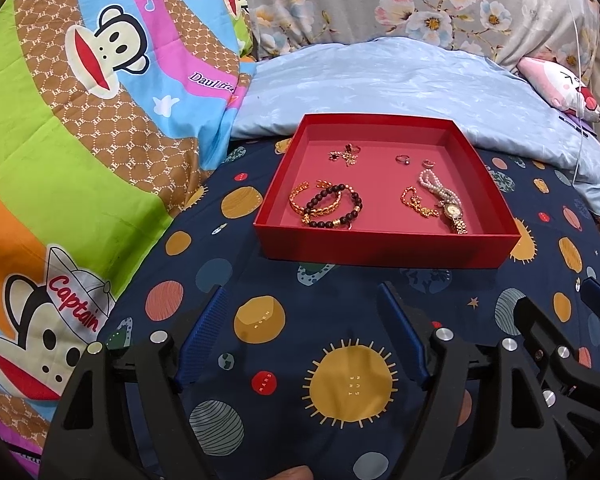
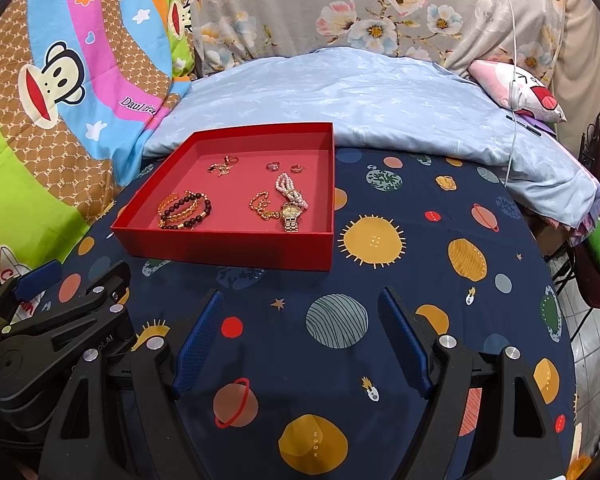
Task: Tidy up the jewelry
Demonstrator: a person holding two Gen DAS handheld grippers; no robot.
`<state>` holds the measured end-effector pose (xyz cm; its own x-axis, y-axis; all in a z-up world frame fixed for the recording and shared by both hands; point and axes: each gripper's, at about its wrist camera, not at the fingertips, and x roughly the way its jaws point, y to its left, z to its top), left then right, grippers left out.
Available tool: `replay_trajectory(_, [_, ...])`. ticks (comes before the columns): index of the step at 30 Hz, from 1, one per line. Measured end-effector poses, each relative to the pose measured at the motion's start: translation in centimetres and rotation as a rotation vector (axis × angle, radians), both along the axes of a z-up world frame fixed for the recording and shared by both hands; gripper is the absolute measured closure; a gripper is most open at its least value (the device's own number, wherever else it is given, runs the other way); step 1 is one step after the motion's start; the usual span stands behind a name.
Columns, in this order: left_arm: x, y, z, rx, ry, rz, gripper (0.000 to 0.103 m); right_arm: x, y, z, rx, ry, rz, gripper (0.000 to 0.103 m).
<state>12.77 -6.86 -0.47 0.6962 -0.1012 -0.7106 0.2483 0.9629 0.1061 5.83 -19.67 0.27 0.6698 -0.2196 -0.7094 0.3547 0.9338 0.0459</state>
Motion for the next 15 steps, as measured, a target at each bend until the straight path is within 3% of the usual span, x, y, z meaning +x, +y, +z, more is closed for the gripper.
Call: replay_trajectory(15, [-0.15,-0.32,-0.35,0.017,-0.010,0.020,0.029,0.21,-0.12,-0.66,-0.004,0.002,-0.008,0.026])
